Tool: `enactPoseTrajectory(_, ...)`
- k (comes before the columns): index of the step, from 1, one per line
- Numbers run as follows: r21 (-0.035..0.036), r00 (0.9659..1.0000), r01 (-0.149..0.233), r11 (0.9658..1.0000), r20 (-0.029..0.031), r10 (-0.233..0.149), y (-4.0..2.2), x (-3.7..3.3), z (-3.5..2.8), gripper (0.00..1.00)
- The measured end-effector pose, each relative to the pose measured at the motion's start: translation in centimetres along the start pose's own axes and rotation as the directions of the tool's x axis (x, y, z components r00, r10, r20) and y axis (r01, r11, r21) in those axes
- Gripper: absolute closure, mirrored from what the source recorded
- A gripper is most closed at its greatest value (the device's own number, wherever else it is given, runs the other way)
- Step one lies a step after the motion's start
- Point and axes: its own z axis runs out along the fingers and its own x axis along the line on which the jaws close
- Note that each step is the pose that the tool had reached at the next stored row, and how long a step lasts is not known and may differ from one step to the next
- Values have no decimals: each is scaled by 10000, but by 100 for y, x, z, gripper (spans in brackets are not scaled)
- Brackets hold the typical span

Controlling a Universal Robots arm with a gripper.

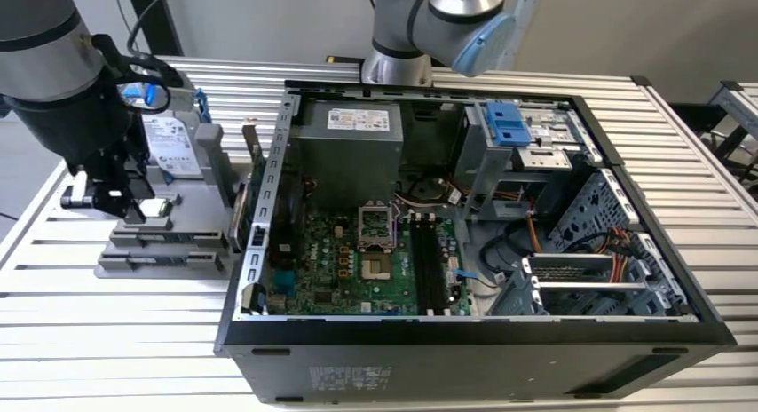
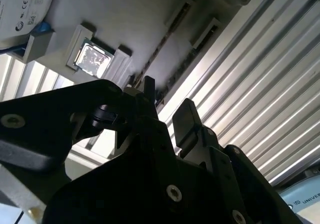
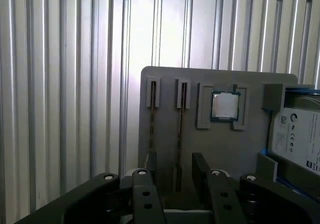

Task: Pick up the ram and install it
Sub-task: 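Pick up the ram and move it above insertion slot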

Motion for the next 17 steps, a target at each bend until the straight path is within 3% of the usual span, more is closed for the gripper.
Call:
enactPoseTrajectory(7,-1,10000,-34,10000,4,34,-15,83,102,0)
enactPoseTrajectory(17,3,9999,-160,9999,4,160,-23,101,282,0)
